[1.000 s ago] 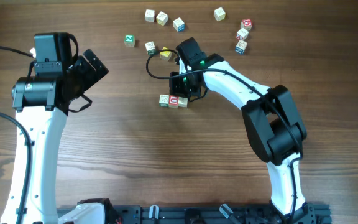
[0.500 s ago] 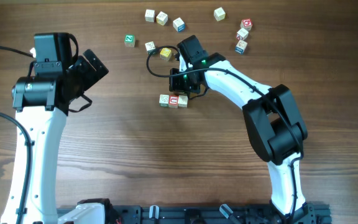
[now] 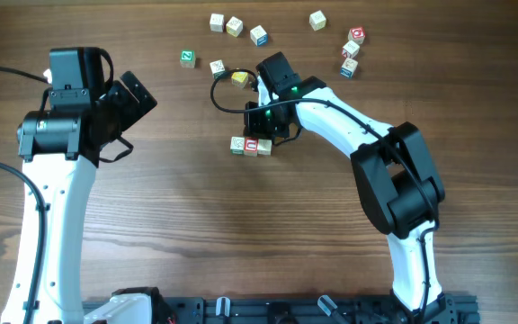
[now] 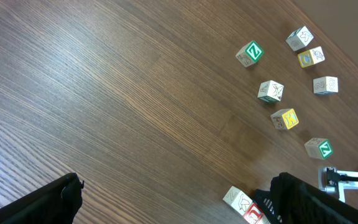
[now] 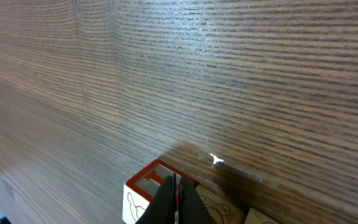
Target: Form a horizontal line
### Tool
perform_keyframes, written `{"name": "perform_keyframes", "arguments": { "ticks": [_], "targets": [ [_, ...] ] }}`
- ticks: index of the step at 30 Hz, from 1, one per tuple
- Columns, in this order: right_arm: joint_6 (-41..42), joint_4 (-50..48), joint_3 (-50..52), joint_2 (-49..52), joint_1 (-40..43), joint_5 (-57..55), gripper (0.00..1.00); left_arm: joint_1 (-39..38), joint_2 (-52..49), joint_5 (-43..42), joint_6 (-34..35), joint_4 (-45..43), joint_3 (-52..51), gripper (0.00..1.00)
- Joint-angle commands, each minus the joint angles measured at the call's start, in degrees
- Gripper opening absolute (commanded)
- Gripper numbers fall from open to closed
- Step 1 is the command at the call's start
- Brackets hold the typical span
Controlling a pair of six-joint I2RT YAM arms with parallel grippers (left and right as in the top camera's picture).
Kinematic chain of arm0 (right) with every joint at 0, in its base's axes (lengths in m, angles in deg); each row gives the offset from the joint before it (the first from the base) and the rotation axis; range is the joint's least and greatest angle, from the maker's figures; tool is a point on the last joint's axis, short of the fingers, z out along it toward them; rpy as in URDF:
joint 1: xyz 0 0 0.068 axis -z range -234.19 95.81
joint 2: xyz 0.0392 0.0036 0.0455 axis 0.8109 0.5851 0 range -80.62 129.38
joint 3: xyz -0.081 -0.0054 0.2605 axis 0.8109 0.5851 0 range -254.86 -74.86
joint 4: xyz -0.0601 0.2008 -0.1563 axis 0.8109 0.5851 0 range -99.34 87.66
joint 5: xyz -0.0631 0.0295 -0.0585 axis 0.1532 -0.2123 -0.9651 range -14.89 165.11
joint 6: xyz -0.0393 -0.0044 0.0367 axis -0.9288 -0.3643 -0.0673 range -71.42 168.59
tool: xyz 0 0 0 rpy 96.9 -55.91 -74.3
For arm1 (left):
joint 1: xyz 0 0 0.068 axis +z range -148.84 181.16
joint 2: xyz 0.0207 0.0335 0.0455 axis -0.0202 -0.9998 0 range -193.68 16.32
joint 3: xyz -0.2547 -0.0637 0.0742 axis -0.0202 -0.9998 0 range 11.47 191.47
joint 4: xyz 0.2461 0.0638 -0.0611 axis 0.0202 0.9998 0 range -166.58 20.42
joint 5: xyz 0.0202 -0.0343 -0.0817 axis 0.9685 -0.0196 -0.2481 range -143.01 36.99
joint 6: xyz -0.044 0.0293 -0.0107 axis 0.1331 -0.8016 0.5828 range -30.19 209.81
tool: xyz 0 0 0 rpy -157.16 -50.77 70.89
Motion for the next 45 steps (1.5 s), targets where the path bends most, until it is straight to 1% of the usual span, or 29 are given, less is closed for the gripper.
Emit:
{"name": "perform_keyframes", "arguments": {
  "ticks": [1,9,18,31,36,38,45],
  "targets": [
    [-1.3,0.2,-0.3,0.7,0.1,1.2,0.04,0.1,-0.3,-0.7,0.5,0.0,0.5,1.00],
    [-4.2,-0.8,-0.3,0.7,0.6,0.5,0.04,0.1,-0.3,-0.7,0.5,0.0,0.5,1.00],
    [-2.7,2.0,-0.3,0.7,5.9,-0.3,0.05,0.1,-0.3,-0.7,0.5,0.0,0.5,1.00],
    [-3.0,8.2,-0.3,0.7,5.9,-0.3,0.05,0.1,-0.3,-0.7,0.5,0.0,0.5,1.00],
    [-3.1,8.3,-0.3,0.7,5.9,-0.1,0.05,0.1,-0.3,-0.7,0.5,0.0,0.5,1.00],
    [-4.8,8.1,-0.3,0.7,5.9,1.4,0.05,0.1,-0.3,-0.7,0.5,0.0,0.5,1.00],
    [-6.0,8.1,-0.3,0.7,5.9,1.7,0.05,0.1,-0.3,-0.7,0.5,0.0,0.5,1.00]
  ]
}}
